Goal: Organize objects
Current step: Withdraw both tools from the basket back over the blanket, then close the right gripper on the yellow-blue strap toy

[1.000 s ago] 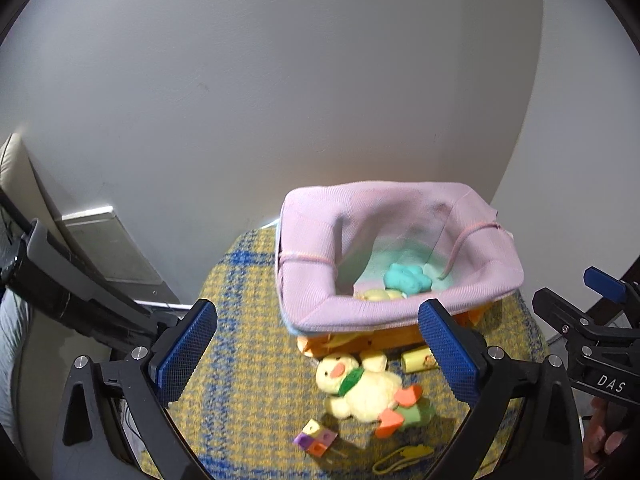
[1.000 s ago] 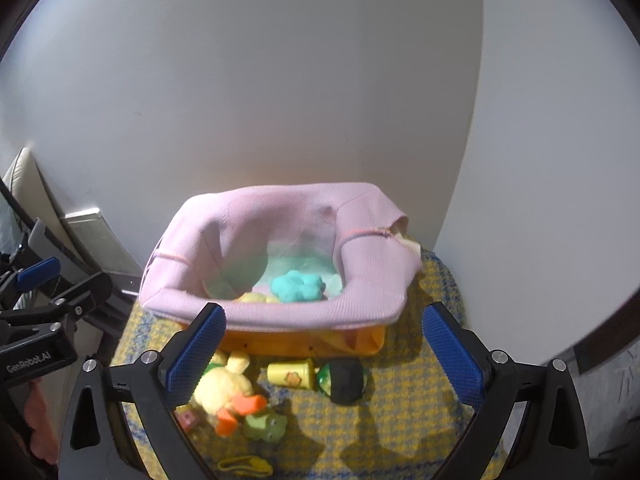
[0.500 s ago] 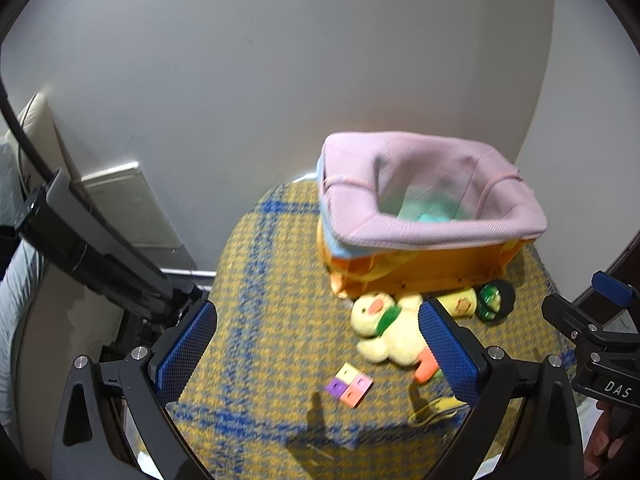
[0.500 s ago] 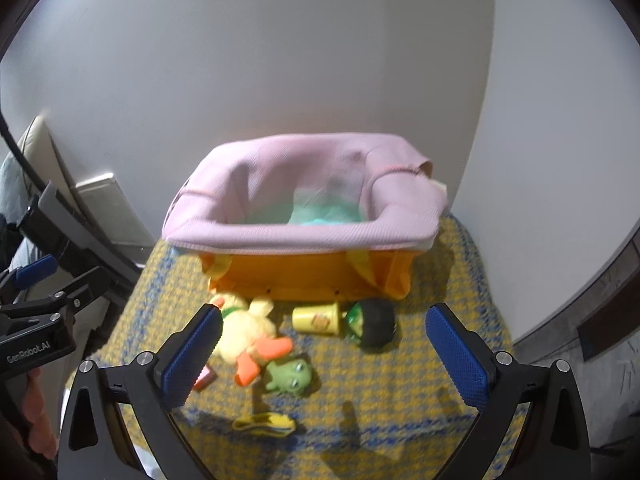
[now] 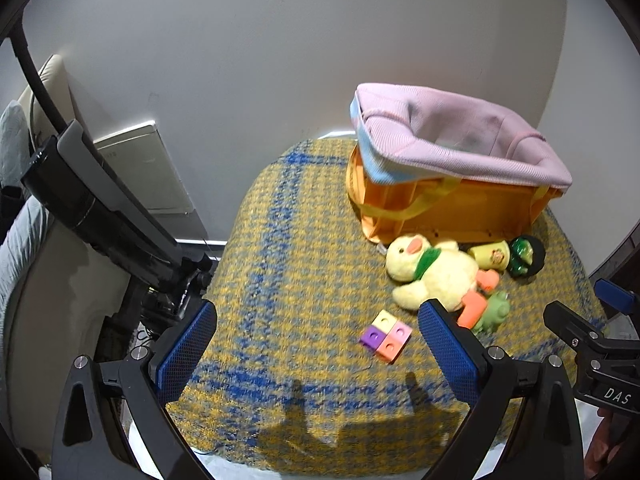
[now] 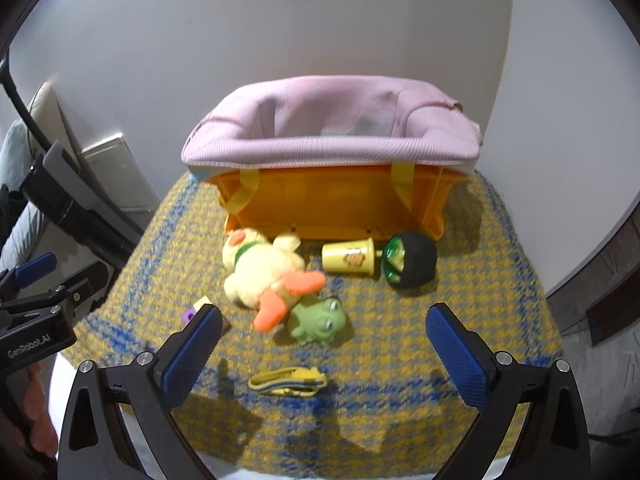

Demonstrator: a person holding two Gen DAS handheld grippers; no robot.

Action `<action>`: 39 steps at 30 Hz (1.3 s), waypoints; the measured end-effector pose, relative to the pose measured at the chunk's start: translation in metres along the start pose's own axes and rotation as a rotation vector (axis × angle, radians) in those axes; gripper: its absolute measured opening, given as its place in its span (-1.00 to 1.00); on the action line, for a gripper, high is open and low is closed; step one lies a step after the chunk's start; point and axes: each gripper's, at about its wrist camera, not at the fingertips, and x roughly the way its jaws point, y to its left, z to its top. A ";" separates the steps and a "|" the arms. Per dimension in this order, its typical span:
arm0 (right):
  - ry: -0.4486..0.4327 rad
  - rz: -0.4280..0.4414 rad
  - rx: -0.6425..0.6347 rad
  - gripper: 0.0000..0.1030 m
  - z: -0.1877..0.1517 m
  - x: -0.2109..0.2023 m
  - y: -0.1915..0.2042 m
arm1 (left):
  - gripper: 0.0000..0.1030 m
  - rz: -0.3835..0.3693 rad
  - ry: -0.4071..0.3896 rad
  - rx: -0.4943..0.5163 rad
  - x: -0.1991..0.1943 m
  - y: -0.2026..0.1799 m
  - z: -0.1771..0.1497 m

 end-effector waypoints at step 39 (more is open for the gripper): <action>0.199 -0.004 -0.130 0.69 -0.071 0.096 0.037 | 0.99 0.025 0.102 0.045 0.058 0.012 -0.081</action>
